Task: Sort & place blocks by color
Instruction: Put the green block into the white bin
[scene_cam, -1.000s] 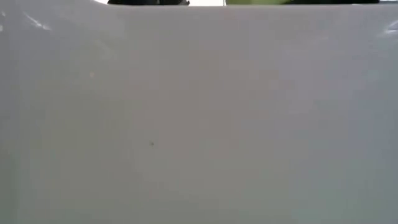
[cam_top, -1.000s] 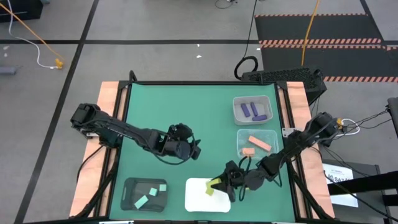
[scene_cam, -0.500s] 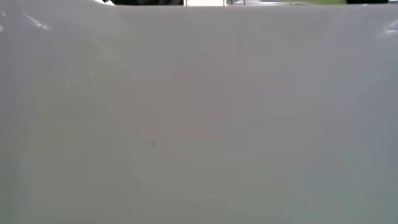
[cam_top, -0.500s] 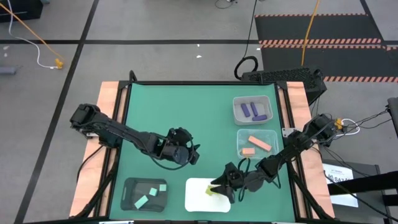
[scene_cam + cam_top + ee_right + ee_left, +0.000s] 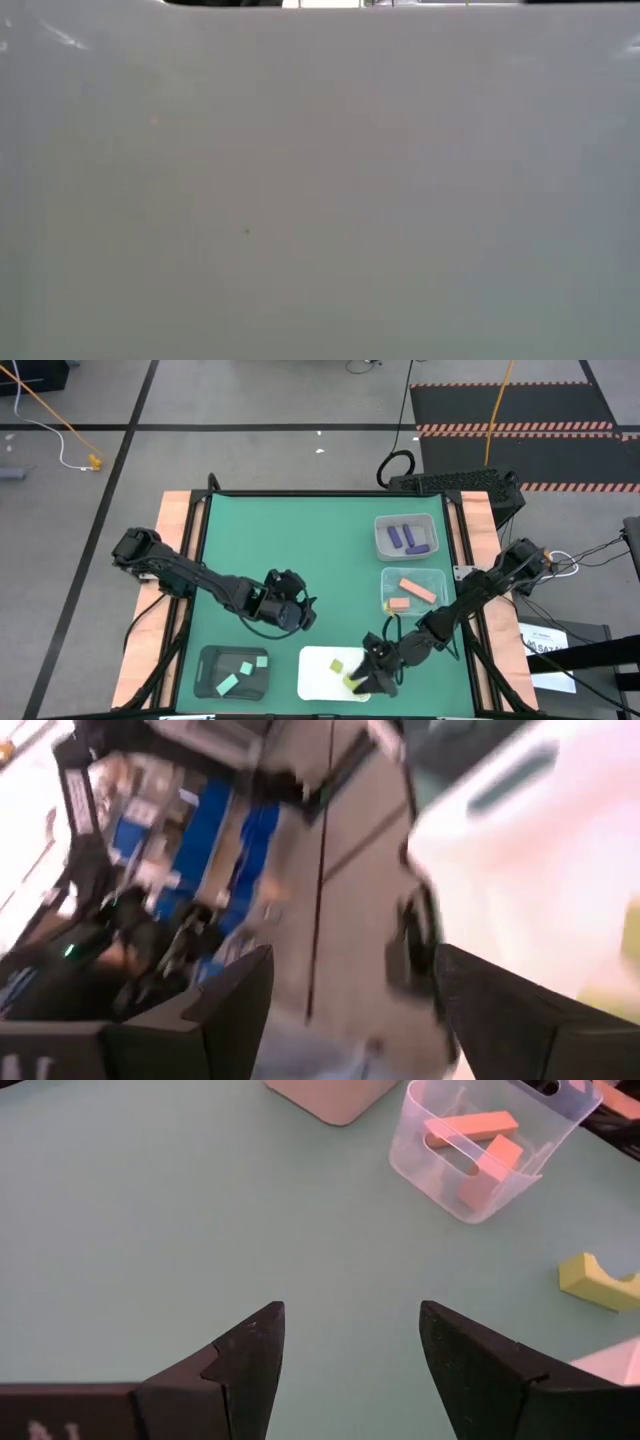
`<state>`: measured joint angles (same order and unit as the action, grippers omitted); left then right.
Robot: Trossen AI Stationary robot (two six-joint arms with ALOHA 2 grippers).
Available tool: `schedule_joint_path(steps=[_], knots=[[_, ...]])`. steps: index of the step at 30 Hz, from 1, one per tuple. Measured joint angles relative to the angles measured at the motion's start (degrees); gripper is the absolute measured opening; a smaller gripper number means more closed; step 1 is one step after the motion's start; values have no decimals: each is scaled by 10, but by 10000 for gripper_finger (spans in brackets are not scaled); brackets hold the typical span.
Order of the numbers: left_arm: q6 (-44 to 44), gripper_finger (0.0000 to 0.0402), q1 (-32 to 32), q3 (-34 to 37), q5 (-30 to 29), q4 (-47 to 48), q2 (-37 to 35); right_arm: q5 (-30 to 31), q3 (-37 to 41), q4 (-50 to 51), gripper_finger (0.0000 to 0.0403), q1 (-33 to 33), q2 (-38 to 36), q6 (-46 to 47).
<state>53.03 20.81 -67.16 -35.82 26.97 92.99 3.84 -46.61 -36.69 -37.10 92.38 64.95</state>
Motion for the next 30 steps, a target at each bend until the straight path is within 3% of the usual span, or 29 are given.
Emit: schedule_joint_path(steps=[4,8,13,19,24,27,30], knots=[[0,232,7,0,0,3,0,-87,0,64,255,0,-51,54],[0,232,13,0,0,3,0,-111,0,107,247,-4,-105,45],[0,232,15,0,0,3,0,2,0,85,244,-21,-140,-45],[11,232,14,0,-1,3,0,107,0,-28,244,-18,-142,-78],[15,232,15,0,-1,3,0,189,0,-85,244,-4,-142,-176],[15,232,15,0,-1,3,0,218,0,-42,244,-5,-160,-235],[18,232,17,0,-1,3,0,232,0,68,244,-6,-192,-213]])
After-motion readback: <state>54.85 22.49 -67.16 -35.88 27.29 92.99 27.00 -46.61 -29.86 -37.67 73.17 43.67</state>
